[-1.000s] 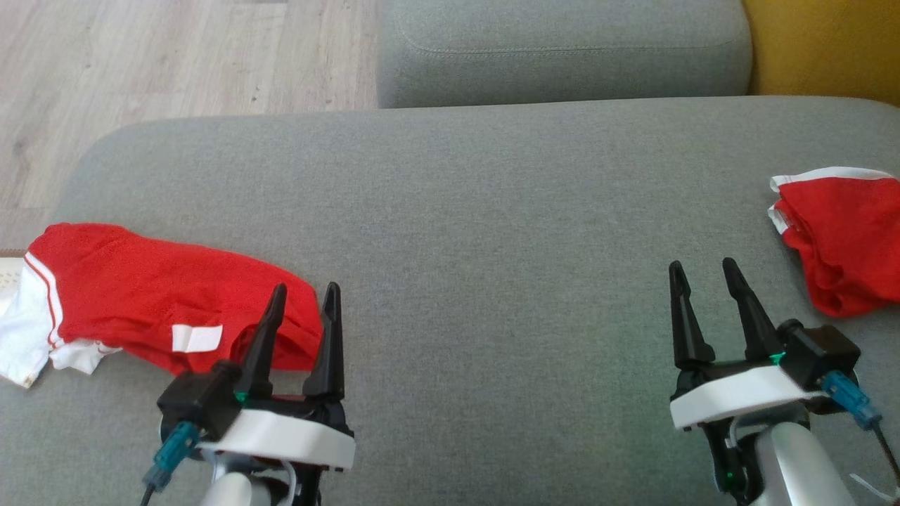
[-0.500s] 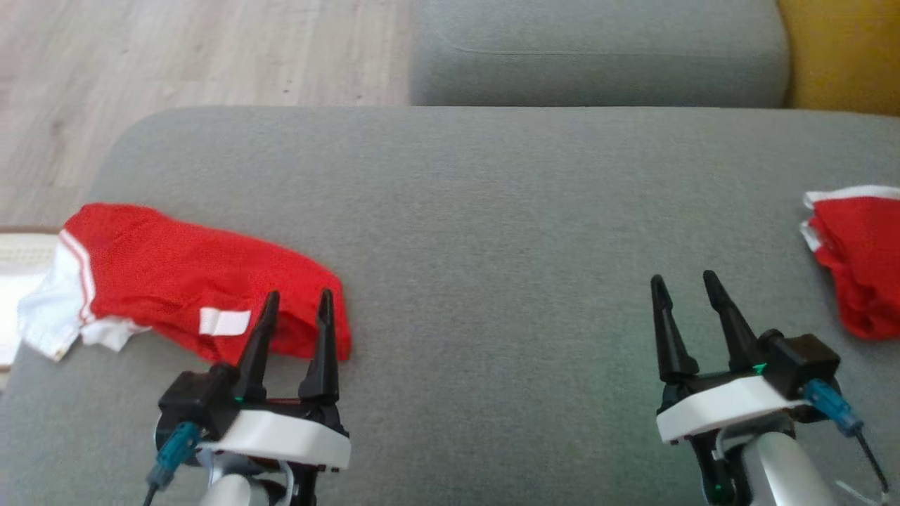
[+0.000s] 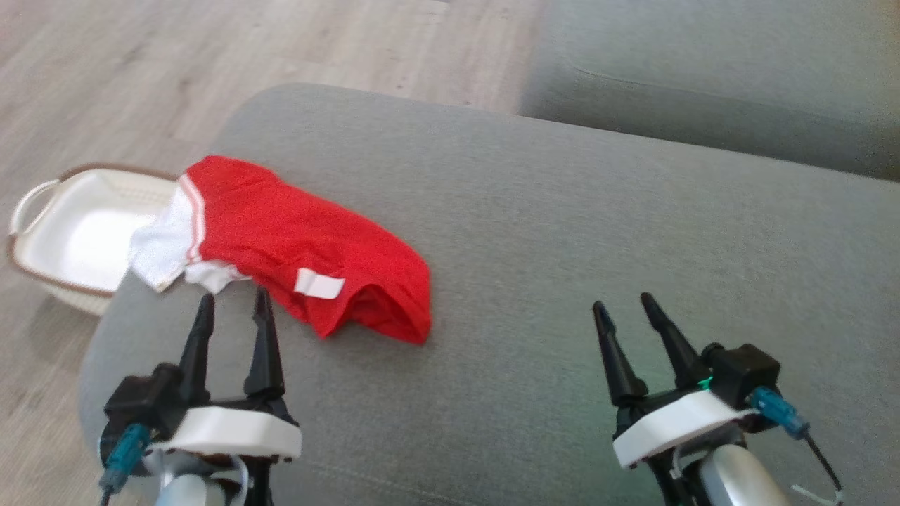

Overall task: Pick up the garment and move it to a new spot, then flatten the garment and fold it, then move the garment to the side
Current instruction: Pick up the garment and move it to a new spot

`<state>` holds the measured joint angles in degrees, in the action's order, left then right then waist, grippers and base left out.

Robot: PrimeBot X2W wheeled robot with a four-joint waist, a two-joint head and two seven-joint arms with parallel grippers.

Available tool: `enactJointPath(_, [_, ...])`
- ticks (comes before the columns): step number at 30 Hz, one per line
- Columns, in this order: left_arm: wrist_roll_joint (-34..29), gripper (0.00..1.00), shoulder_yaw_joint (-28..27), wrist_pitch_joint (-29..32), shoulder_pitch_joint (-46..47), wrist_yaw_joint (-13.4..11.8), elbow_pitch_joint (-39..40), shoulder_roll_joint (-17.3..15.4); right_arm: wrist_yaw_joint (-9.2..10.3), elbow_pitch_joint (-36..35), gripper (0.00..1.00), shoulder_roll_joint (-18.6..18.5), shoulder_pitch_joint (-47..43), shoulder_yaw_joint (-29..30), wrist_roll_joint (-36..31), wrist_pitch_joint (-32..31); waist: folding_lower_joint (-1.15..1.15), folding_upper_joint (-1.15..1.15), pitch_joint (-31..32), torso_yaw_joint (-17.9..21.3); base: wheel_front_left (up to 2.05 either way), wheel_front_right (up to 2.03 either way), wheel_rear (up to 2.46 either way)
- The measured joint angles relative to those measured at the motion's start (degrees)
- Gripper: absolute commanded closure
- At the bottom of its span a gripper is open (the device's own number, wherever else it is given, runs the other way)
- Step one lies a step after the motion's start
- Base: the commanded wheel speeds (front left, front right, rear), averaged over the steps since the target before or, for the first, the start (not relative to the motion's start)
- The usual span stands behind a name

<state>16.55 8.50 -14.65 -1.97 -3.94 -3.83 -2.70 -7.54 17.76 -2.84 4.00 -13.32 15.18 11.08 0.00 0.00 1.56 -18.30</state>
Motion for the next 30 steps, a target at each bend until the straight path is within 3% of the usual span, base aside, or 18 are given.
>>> enactJointPath(8, [-1.36,0.00,-3.96,0.00,-0.96,0.92,-0.23,-0.03,0.00,1.71,0.00,0.01,0.02,-3.16,2.07,0.25,0.00,0.00,1.10,-5.19,0.00,0.00,0.00])
enactJointPath(14, [-1.46,0.00,-5.94,0.00,-1.53,1.04,-0.47,-0.02,0.00,1.78,0.00,0.02,0.12,-3.12,1.93,0.33,0.00,0.00,-0.81,-5.12,0.00,0.00,0.00])
enactJointPath(19, [-3.28,0.00,-8.58,0.00,1.64,2.58,-3.71,-0.15,0.00,0.13,0.00,0.02,0.99,-0.60,-0.45,-0.60,0.00,0.00,-4.31,-4.04,0.00,0.00,0.00])
enactJointPath(25, [-4.77,0.00,-9.45,0.57,12.64,5.10,-16.89,-4.69,0.00,-5.26,0.00,0.01,4.01,5.28,-5.76,-4.02,0.00,0.00,-9.92,-2.21,0.00,0.00,0.00])
enactJointPath(30, [-5.14,0.00,-8.24,6.58,27.09,8.80,-31.50,-9.29,0.00,-12.65,0.00,0.00,5.02,10.58,-10.42,-8.15,0.00,0.00,-16.11,-0.33,0.00,0.00,0.00])
